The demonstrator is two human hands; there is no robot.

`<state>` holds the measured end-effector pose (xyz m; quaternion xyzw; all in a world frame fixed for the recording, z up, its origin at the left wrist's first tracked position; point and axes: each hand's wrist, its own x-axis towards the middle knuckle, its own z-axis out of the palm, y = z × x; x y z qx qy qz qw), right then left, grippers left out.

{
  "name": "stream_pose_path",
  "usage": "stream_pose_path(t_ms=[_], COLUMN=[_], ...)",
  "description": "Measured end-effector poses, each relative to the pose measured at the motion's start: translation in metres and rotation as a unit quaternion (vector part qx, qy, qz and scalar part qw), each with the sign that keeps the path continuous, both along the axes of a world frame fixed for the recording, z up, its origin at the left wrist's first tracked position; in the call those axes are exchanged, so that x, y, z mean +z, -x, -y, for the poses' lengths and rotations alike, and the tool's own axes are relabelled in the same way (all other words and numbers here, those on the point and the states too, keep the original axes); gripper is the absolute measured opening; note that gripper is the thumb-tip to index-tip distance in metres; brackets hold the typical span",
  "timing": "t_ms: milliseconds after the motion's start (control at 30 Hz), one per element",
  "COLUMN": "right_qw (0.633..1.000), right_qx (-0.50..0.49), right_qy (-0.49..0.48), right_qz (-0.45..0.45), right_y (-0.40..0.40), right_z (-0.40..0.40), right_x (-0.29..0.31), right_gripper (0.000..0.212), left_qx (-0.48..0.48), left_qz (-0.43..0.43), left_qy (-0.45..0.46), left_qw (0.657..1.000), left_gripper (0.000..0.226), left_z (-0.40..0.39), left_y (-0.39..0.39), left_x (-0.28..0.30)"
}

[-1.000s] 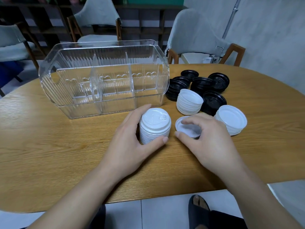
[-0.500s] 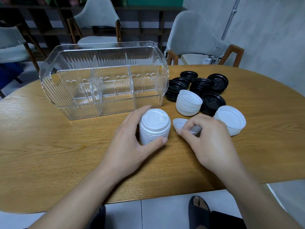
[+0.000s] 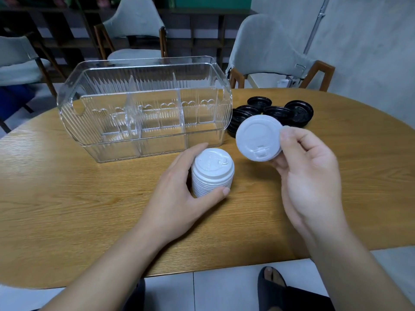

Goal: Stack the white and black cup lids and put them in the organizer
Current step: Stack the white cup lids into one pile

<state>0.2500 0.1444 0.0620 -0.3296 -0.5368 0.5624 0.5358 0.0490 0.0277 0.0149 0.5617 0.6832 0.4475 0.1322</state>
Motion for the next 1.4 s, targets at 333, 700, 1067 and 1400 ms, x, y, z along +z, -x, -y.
stream_pose_path(t_ms=[333,700,1067,1400], right_qw=[0.998,0.995,0.951,0.944], right_qx=[0.064,0.091,0.113,0.059], right_qy=[0.01,-0.031,-0.187,-0.16], right_qz=[-0.01,0.035,0.22,0.281], right_y=[0.014,0.022,0.019,0.016], right_z=[0.013,0.027,0.035,0.023], right_x=[0.004,0.004,0.008,0.002], right_gripper=[0.022,0.016,0.073,0.062], left_qx=[-0.013,-0.021,0.057,0.013], left_qz=[-0.048,-0.063,-0.045,-0.044], left_qy=[-0.091,-0.172,-0.181,-0.069], left_qw=[0.995,0.983,0.981,0.997], left_gripper=[0.103,0.078,0.063,0.108], left_z=[0.002,0.004,0.004,0.002], left_y=[-0.006,-0.006,-0.006,-0.002], left_x=[0.006,0.007,0.009,0.005])
